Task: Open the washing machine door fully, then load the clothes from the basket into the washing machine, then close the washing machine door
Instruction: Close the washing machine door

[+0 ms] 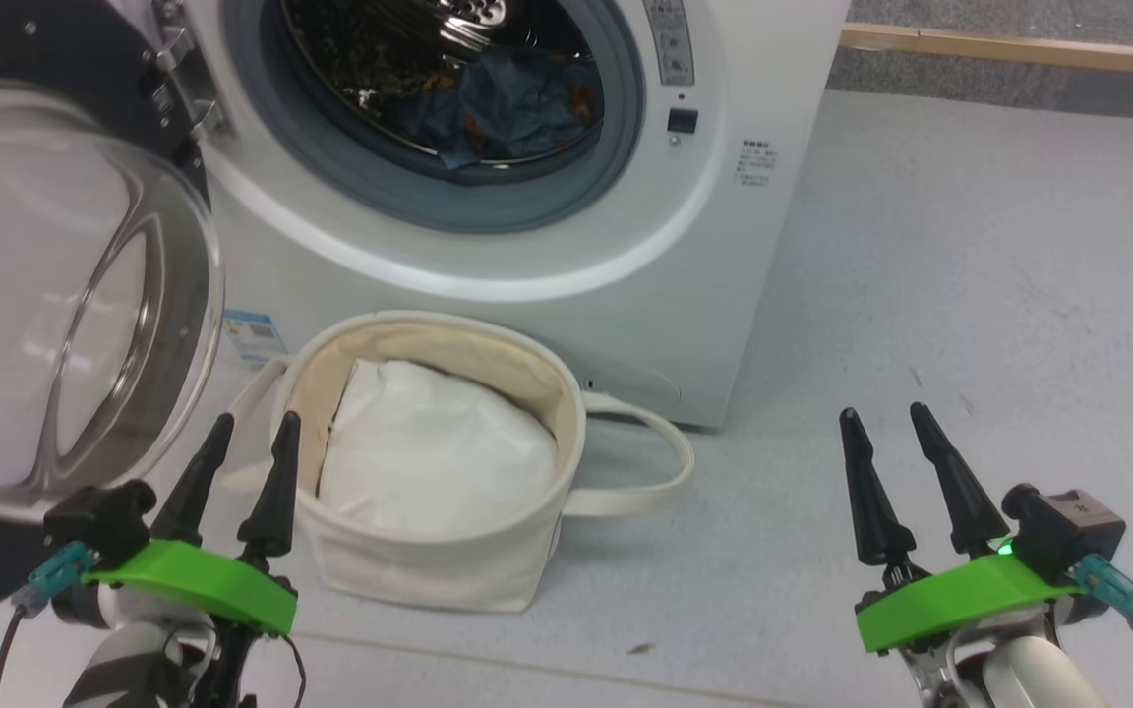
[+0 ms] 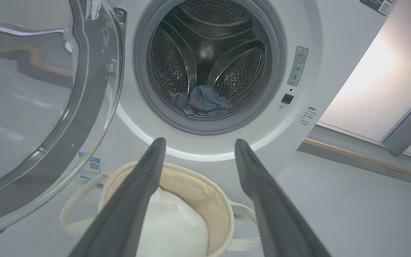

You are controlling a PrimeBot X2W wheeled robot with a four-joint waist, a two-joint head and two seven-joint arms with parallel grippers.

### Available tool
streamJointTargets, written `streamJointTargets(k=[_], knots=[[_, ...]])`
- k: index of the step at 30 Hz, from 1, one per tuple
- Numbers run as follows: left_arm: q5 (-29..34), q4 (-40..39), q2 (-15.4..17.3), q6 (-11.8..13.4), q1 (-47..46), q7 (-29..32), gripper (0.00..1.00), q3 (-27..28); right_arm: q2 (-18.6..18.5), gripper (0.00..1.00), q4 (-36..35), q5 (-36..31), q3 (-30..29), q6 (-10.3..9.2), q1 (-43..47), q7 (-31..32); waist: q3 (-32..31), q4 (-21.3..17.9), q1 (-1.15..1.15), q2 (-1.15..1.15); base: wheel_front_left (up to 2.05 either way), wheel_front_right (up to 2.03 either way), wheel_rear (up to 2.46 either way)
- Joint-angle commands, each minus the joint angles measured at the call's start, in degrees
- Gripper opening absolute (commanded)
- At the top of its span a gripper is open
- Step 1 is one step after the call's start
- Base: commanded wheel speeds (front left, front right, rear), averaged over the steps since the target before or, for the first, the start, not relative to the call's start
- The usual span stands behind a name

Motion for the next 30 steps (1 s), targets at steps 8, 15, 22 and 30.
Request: streamJointTargets(k=[8, 15, 22, 30], knots=[[0.5, -2.4, 1.2, 0.1, -1.6, -0.3, 1.0, 2.3, -0.5, 1.0, -1.8, 0.3, 0.5, 0.02, -1.1, -0.3, -0.2, 0.4, 0.01, 0.0, -0.9, 0.9, 0.0], [0.6, -2.9, 1.2, 0.1, -1.4, -0.3, 1.0, 2.3, -0.5, 1.0, -1.9, 0.3, 0.4, 0.02, -0.9, -0.3, -0.2, 0.8, 0.01, 0.0, -0.06, 0.06, 0.0], [1.4, -2.3, 1.3, 0.6, -1.7, -0.3, 1.0, 3.4, -0.1, 1.0, -2.1, 0.2, 0.3, 0.02, -1.1, -0.3, 0.0, 1.5, 0.01, 0.0, 0.0, 0.0, 0.0], [3.3, -1.7, 0.1, 1.5, -1.9, -0.3, 1.0, 4.7, -0.1, 1.0, -2.0, 0.2, 0.3, 0.02, -0.9, -0.3, -0.3, 4.3, 0.01, 0.0, 0.0, 0.0, 0.0]])
